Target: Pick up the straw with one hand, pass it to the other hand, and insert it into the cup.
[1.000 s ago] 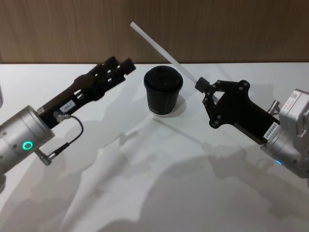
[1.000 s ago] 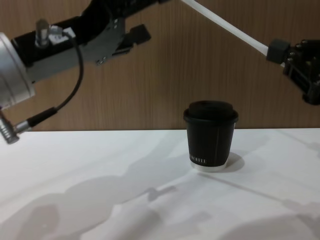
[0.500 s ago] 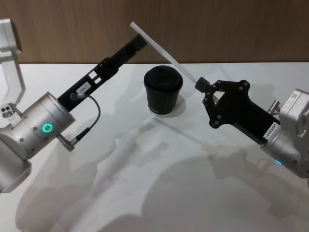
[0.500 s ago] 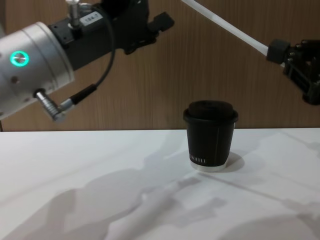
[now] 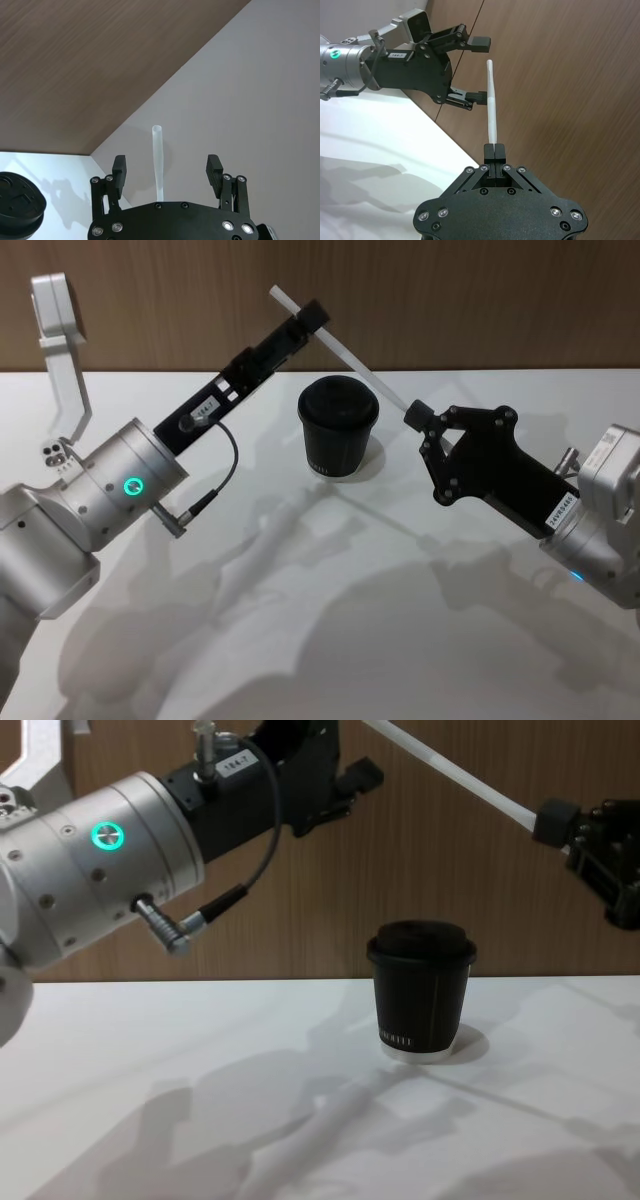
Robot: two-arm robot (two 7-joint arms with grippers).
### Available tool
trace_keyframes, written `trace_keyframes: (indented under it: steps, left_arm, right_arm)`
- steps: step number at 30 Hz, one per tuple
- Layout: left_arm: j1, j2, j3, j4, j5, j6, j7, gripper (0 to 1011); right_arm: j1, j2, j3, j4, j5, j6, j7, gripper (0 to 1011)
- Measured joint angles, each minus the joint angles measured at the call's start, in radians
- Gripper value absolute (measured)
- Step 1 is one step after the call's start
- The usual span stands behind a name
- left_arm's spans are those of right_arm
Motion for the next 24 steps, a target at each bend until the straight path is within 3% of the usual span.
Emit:
trace_keyframes:
  steps: [16,24]
  left_arm:
    - [-0.034,-0.02,0.021,0.048,-0.032,0.009,0.003,1003]
    - [-0.041,-0.022,0.026,0.058,-0.039,0.01,-0.001,834]
  right_arm:
    - [0.0,0.0,0.0,0.0,0.0,0.0,0.0,5]
    - [0.0,0.0,0.0,0.0,0.0,0.0,0.0,5]
